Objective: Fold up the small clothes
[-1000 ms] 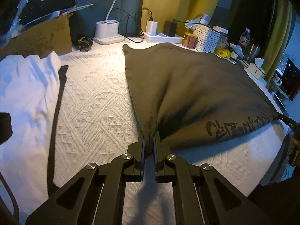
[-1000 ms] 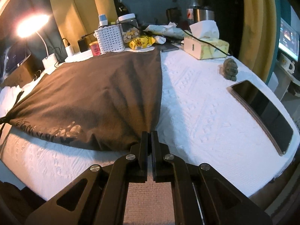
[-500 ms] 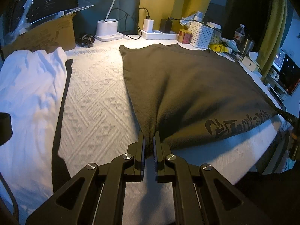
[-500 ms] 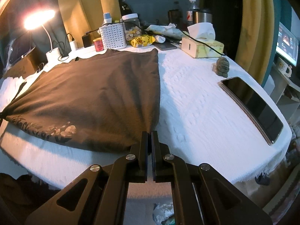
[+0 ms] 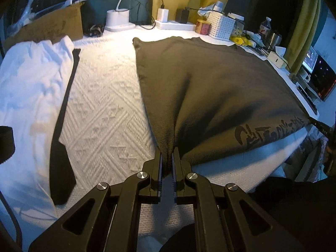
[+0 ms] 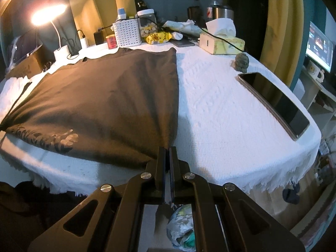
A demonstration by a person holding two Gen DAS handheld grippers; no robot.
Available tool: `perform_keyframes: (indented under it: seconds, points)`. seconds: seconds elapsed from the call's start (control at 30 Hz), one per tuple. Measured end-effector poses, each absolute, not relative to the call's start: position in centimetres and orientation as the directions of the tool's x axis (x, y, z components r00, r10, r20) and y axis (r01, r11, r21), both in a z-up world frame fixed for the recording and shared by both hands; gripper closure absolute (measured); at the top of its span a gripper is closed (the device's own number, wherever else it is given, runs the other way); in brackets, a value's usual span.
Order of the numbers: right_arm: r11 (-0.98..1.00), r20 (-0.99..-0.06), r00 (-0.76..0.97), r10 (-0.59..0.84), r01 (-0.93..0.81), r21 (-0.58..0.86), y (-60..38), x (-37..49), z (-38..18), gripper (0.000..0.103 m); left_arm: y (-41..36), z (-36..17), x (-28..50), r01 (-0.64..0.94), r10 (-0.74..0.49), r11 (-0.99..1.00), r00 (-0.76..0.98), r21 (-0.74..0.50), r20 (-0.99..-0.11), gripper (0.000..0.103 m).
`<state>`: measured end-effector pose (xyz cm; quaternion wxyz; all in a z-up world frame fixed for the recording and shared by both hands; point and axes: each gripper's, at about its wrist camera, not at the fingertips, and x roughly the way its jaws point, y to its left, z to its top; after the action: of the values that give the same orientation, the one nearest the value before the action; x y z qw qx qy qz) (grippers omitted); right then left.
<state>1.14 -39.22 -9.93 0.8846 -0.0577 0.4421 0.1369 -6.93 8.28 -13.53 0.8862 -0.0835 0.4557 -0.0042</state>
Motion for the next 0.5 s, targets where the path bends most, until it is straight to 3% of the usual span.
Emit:
perform_keyframes:
  seconds: [0.1,0.17,0.2,0.23,0.27,0.33,0.4,0.5]
  points:
    - [0.953,-0.800,0.566,0.200,-0.303,0.025,-39.2,1.4,-9.9,0.099,8.6,-13.4,-6.8,-0.079,-0.086,0.984,0.587,-0.162,-0.805,0.092]
    - [0.954,-0.800,0.564,0.205,-0.297,0.035,-39.2,1.4,-9.8,0.099,9.1,-13.1,-6.7,-0.111,-0.057,0.982,0.591,-0.152,-0.804,0.073]
    - [0.954,-0.802,0.560,0.210,-0.297,0.042,-39.2,1.5,-9.8,0.099,9.4,-12.9,-6.7,-0.124,-0.049,0.980,0.599,-0.153,-0.799,0.057]
    - [0.954,-0.805,0.555,0.211,-0.297,0.046,-39.2,1.6,-9.7,0.099,9.7,-12.7,-6.8,-0.132,-0.050,0.978,0.610,-0.164,-0.790,0.048]
    - [0.954,-0.810,0.548,0.210,-0.297,0.047,-39.2,1.8,-9.7,0.098,10.1,-12.3,-6.8,-0.139,-0.052,0.975,0.621,-0.175,-0.782,0.046]
    - [0.954,-0.813,0.546,0.200,-0.298,0.035,-39.1,1.9,-9.5,0.086,10.6,-11.9,-6.5,-0.149,-0.044,0.973,0.627,-0.175,-0.778,0.046]
    - [0.956,-0.809,0.558,0.186,-0.292,0.019,-39.1,2.1,-9.0,0.068,10.9,-11.6,-6.2,-0.151,-0.035,0.974,0.631,-0.167,-0.775,0.046]
    - [0.959,-0.802,0.566,0.188,-0.283,0.025,-39.2,2.8,-8.5,0.064,11.4,-11.4,-4.9,-0.158,-0.024,0.975,0.630,-0.159,-0.776,0.046]
